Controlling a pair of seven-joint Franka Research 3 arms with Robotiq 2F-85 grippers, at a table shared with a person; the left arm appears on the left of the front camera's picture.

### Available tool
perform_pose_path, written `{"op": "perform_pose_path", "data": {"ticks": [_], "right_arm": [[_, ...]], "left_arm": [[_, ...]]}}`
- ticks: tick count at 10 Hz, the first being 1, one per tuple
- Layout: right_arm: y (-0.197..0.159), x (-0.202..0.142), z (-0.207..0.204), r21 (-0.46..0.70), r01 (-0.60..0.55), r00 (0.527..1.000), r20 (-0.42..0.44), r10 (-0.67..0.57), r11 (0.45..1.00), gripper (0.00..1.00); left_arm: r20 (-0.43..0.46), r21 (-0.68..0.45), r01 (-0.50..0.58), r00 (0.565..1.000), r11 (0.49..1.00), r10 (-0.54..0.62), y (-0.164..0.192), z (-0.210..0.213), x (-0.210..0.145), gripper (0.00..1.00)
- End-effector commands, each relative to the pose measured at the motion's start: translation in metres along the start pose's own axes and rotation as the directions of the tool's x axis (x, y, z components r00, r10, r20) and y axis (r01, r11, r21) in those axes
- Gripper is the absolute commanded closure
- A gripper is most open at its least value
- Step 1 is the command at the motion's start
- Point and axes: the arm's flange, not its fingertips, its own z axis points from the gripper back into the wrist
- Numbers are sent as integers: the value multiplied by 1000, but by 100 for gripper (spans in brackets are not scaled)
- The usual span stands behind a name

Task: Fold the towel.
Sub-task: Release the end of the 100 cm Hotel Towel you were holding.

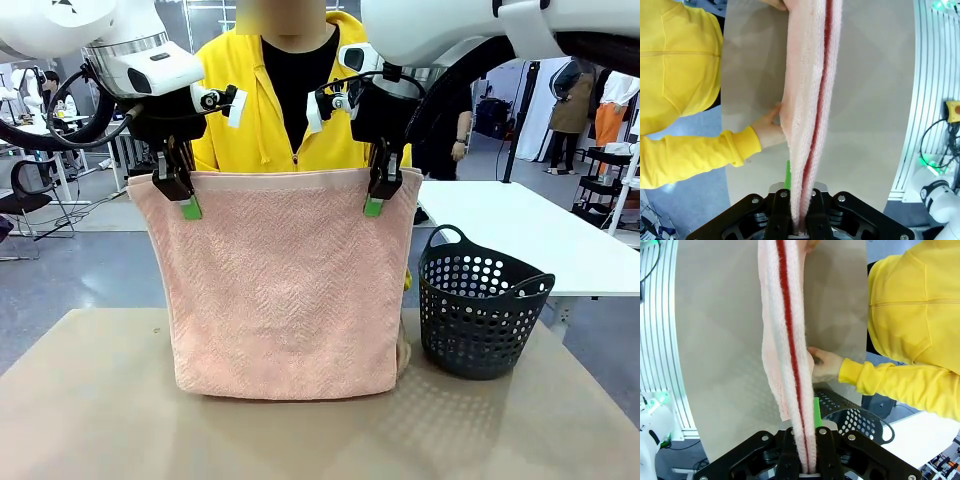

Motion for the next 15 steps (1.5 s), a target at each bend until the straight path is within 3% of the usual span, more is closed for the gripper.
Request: {"op": "perform_pose_path", "data": {"ticks": [1,15], "right_arm": [[-1,-2,1,-7,-3,1000,-8,3,1000,100],[-1,-2,1,-7,-3,1000,-8,3,1000,100]], "left_arm": [[5,6,5,1000,1000,-5,2,3,0,100],[5,6,5,1000,1000,-5,2,3,0,100]]}}
